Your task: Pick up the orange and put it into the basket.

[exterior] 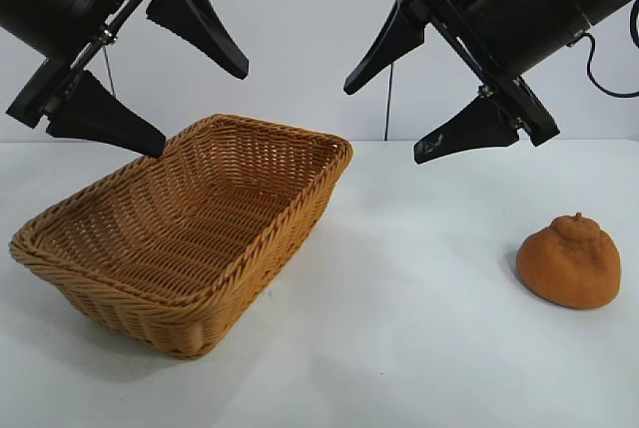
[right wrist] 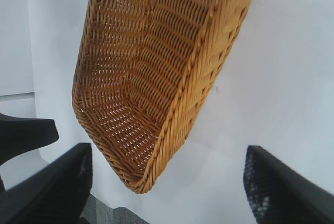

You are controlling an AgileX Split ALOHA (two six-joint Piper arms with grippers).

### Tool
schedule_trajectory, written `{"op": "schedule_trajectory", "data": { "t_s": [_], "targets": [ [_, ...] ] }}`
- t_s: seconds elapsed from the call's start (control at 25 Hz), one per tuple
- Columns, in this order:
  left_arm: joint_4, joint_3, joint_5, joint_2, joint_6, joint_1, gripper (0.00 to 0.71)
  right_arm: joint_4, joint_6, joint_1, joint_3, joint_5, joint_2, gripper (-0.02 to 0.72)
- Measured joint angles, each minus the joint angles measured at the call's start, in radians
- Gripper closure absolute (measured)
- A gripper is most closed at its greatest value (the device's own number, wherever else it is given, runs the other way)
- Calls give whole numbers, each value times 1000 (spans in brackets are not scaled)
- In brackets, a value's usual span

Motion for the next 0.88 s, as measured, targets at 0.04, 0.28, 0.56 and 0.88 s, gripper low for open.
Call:
{"op": "schedule_trajectory", "data": {
  "t_s": [0.04,0.28,0.56,0.88],
  "targets": [
    [0,0,0,0,0,0,79,0,0,0,0,0,0,156],
    [0,0,0,0,0,0,79,0,0,0,0,0,0,156],
    [-1,0,-11,0,0,0,79,1,0,0,0,0,0,156],
    [51,0,0,-26,-117,0,79,1,0,0,0,-3,0,156]
  ]
}}
